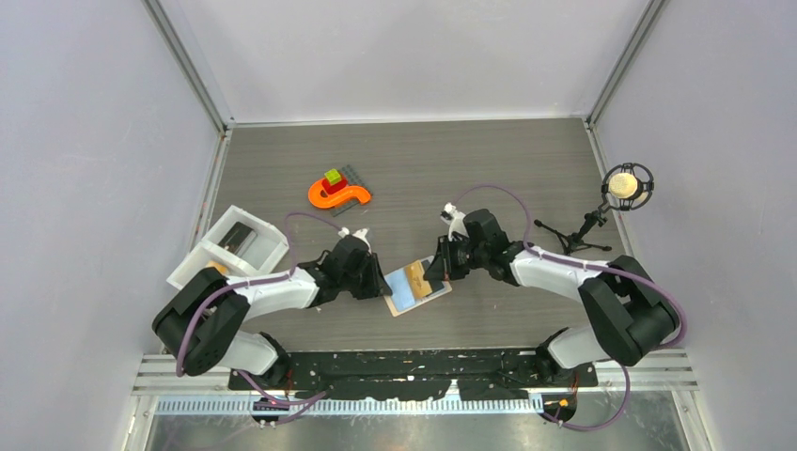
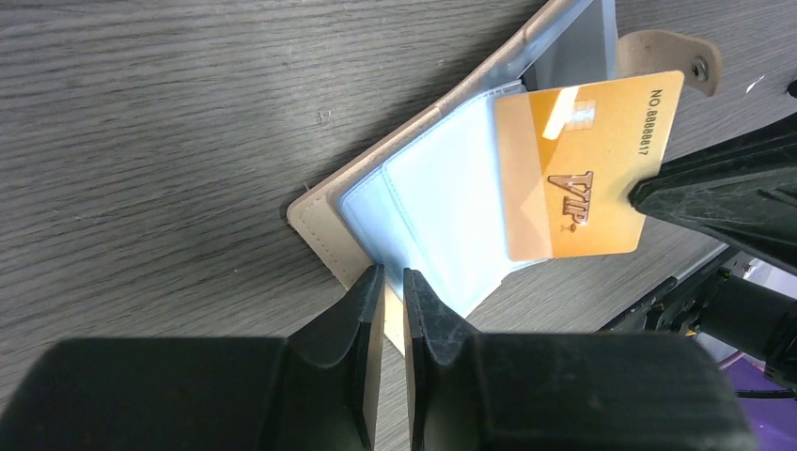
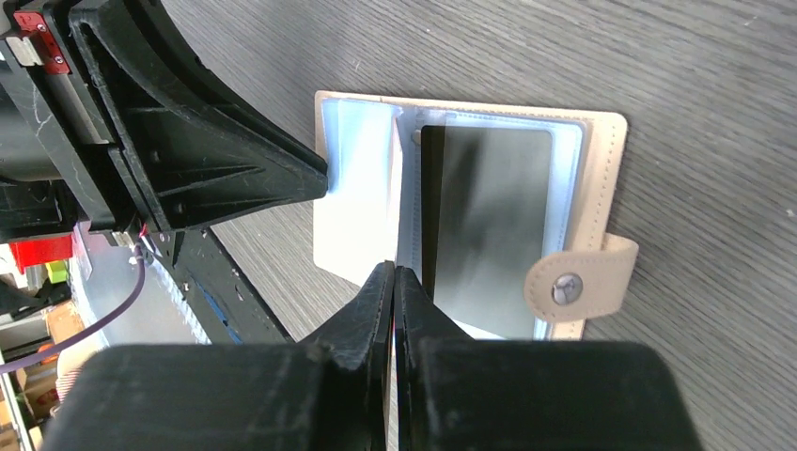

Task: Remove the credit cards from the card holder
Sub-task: Remove the credit card from the card holder.

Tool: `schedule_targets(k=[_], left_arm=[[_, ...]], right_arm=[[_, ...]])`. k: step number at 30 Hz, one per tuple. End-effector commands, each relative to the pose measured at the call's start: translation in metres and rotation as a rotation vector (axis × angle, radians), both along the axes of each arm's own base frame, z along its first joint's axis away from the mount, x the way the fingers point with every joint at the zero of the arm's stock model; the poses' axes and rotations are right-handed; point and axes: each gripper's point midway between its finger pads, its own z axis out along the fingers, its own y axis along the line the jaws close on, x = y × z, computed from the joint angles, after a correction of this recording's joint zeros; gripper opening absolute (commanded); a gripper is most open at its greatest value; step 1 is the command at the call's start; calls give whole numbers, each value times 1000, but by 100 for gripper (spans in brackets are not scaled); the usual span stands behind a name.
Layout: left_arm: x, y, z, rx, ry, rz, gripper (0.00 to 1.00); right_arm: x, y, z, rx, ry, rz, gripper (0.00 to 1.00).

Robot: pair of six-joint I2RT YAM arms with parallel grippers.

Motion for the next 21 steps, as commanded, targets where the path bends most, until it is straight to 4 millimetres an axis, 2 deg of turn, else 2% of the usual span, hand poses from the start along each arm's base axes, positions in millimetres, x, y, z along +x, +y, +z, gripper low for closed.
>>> schedule_targets(k=[1, 4, 8, 11, 16, 21], left_arm=[[-3, 9, -6, 68, -2, -18, 16], [-4, 2, 6, 30, -22, -46, 19], [-4, -19, 40, -63, -66, -126, 27], [-4, -27, 68, -112, -109, -168, 35], [-4, -30, 117, -160, -213, -218, 43], [-6, -27, 164, -189, -333, -271, 45]], right_arm=[[5, -4, 20, 18, -66, 10, 5], [3, -9, 24, 6, -72, 15, 5], [0, -15, 39, -5, -123, 34, 5], [-2, -19, 57, -4, -181, 56, 5], [-16, -18, 83, 23, -202, 129, 5], [-34, -12, 103, 108, -216, 215, 5]])
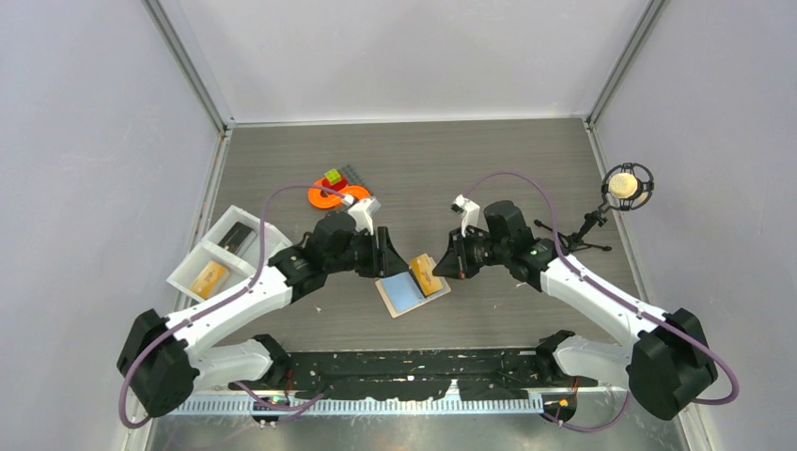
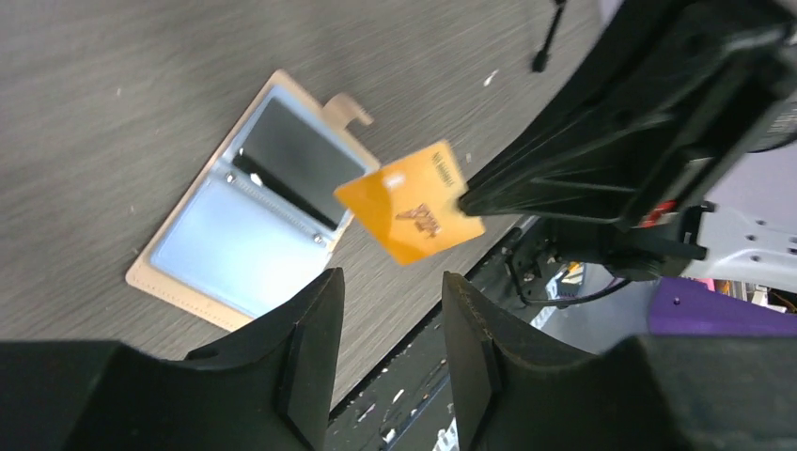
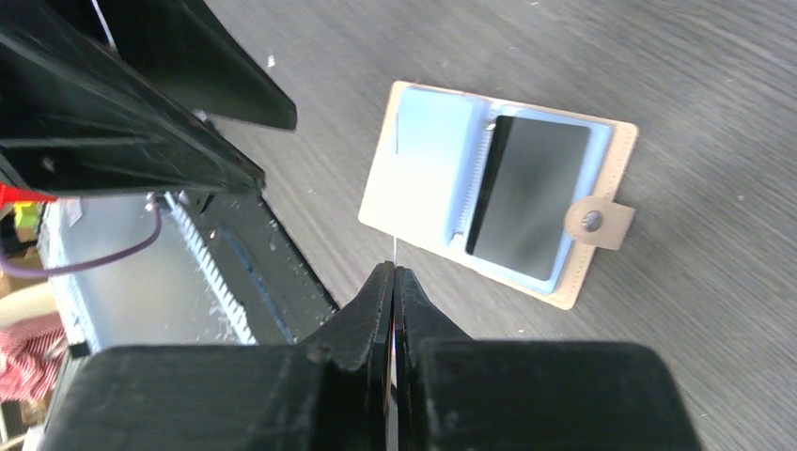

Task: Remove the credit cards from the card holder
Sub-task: Remove the credit card from the card holder, then place the credit card in the storage box.

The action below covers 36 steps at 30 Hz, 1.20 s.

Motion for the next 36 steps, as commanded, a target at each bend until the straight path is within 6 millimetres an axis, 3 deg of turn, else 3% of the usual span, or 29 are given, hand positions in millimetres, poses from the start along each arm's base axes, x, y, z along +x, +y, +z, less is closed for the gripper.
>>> schedule_targets(k=[1, 7, 12, 24, 28, 33, 36], left_arm=[[-7, 2, 44, -20, -121, -84, 45], [-22, -2, 63, -35, -155, -205, 45], [-36, -12, 71, -110, -141, -289, 43], [-39, -12, 69, -113, -138, -309, 39], [-41, -12, 69, -114, -136, -323, 28], [-47, -14, 72, -139, -133, -353, 1], [-48, -14, 74, -144, -138, -357, 0]], right_arm=[[-21, 10, 36, 112, -41, 146, 5], [-46, 23, 62, 265, -56, 265, 5], [-54, 26, 63, 277, -49, 299, 5], [-63, 30, 67, 294, -61, 338, 5], [-62, 29, 67, 293, -66, 334, 5], [-61, 30, 68, 293, -71, 329, 6], [-59, 29, 69, 291, -78, 318, 11]])
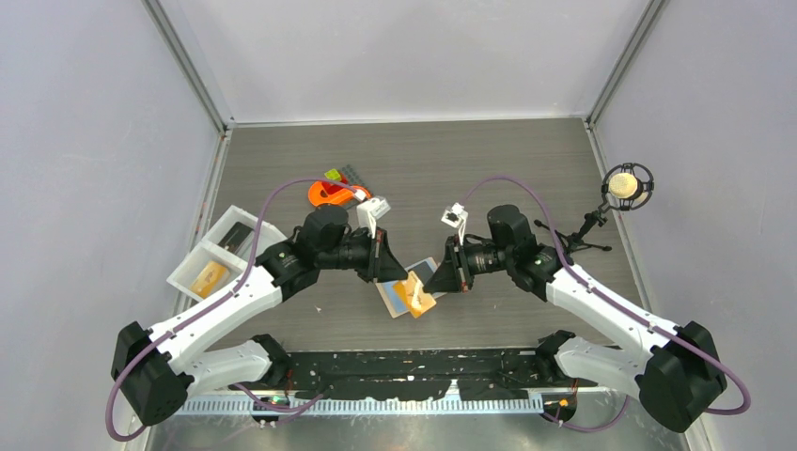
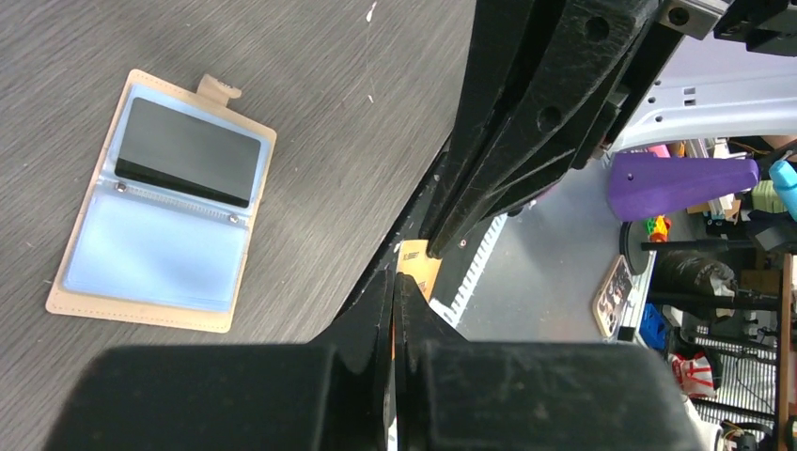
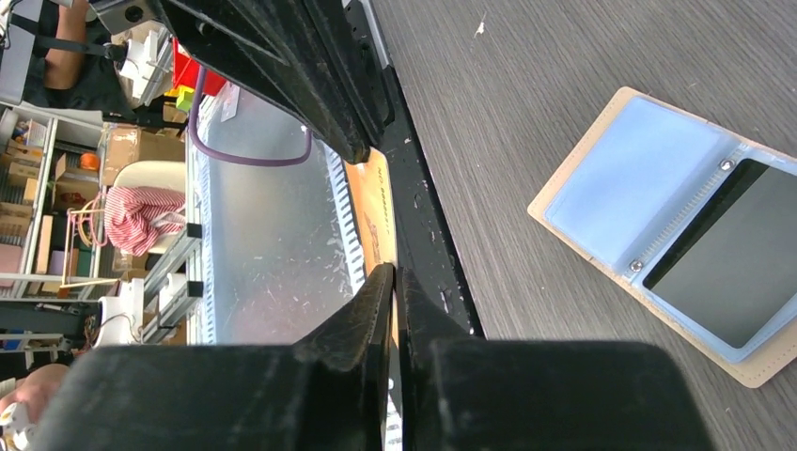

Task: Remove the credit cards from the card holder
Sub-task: Place the credit card in the storage box.

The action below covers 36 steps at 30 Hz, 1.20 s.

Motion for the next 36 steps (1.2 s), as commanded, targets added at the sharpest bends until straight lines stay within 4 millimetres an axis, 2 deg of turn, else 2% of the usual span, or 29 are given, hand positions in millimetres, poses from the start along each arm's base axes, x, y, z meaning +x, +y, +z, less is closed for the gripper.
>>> schedule_targets(k=[1, 4, 7, 8, 12, 13, 15, 16, 18, 22, 27, 30, 36], left_arm=[[-7, -4, 15, -52, -33, -52, 0], [-7, -4, 17, -64, -44, -46, 0], [-6, -3, 20, -73, -51, -39, 0], [-5, -3, 20, -75, -52, -32, 0], [4, 4, 21, -81, -43, 24, 0], [7, 7, 22, -82, -45, 43, 0], [19, 16, 21, -64, -51, 113, 0], [25, 23, 21, -51, -55, 151, 0], [39, 38, 21, -27, -59, 236, 0], [75, 92, 16, 36, -37, 488, 0], [109, 191, 15, 152, -54, 876, 0], [117, 249, 25, 164, -75, 1092, 0], [116, 335, 41, 160, -118, 1436, 0]], right_arm=[[3, 3, 19, 53, -74, -7, 15], [6, 2, 24, 61, -89, -32, 21], [10, 1, 28, 62, -107, -69, 39], [12, 1, 29, 62, -108, -81, 42], [16, -4, 36, 71, -126, -132, 68], [16, -4, 38, 73, -130, -140, 79], [18, -7, 41, 79, -137, -167, 95], [19, -9, 44, 82, -146, -183, 98], [20, -11, 46, 85, -151, -203, 96], [22, -12, 43, 82, -145, -227, 95], [20, -11, 36, 87, -124, -213, 95], [19, -10, 33, 87, -113, -205, 95], [17, -5, 29, 114, -84, -179, 95]])
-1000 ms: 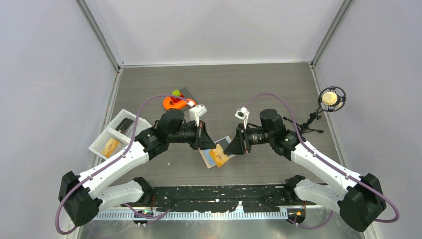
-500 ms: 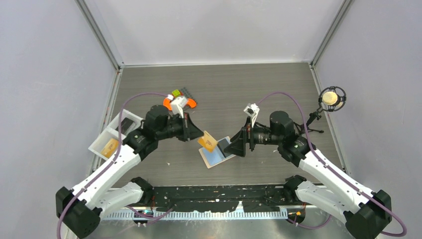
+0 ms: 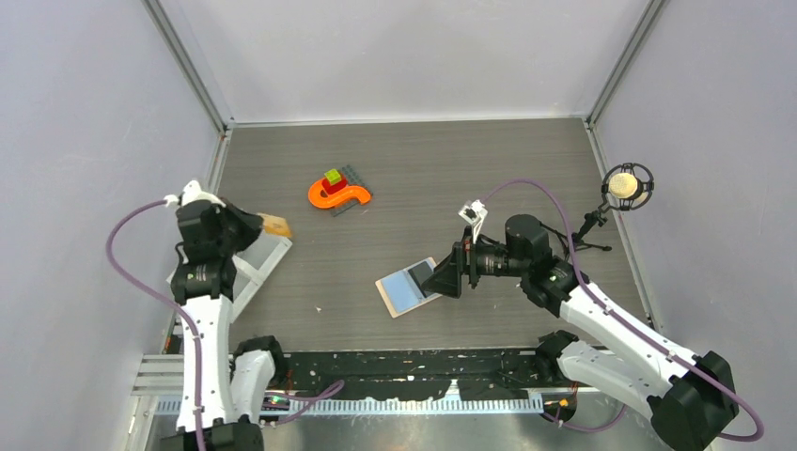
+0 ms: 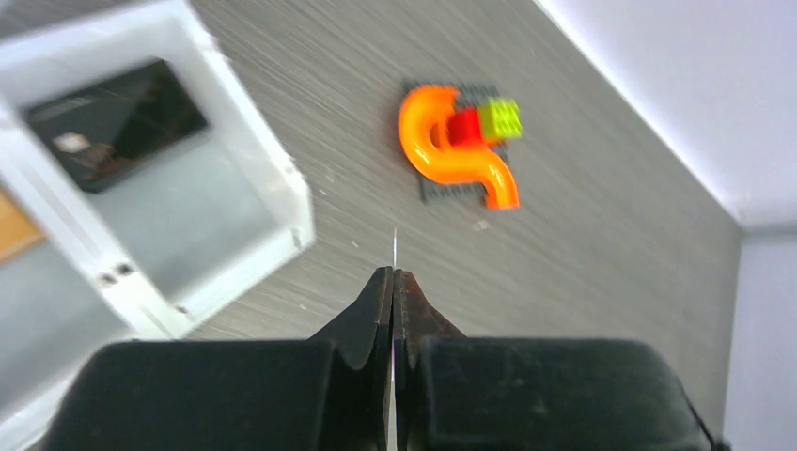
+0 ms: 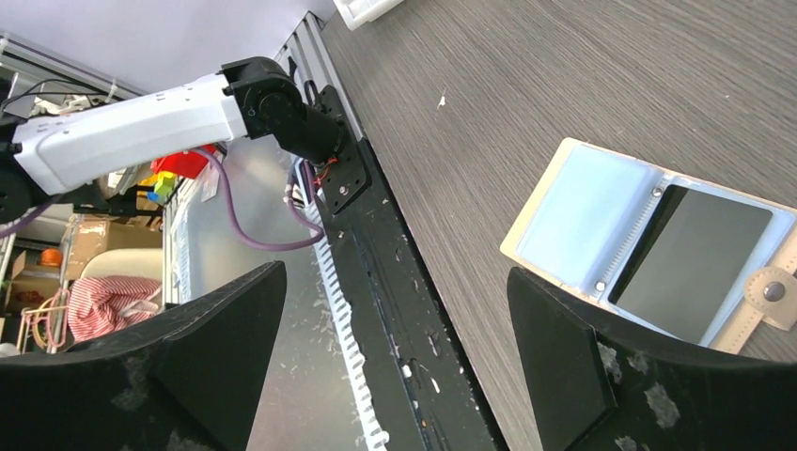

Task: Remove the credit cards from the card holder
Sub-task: Place the credit card in the storage box.

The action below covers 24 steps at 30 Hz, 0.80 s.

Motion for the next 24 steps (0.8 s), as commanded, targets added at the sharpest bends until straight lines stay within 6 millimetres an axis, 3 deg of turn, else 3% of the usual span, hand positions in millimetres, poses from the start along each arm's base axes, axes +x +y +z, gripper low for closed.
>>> schedule_targets(k=[1, 9, 13, 17, 24], left_arm=[[-6, 57, 26, 74, -58, 221, 0], [-31, 139, 24, 216, -78, 517, 0], [-52, 167, 15, 250, -20, 623, 0], [-69, 183, -1, 215, 42, 708, 0], [-69, 198, -32, 117, 92, 745, 0]], right_arm=[[2, 6, 11, 56, -25, 26, 95], [-2, 7, 10, 52, -19, 49, 95], [-4, 6, 7, 46, -12, 59, 96], [-5, 5, 4, 39, -11, 59, 95], [-7, 5, 3, 22, 4, 71, 95]])
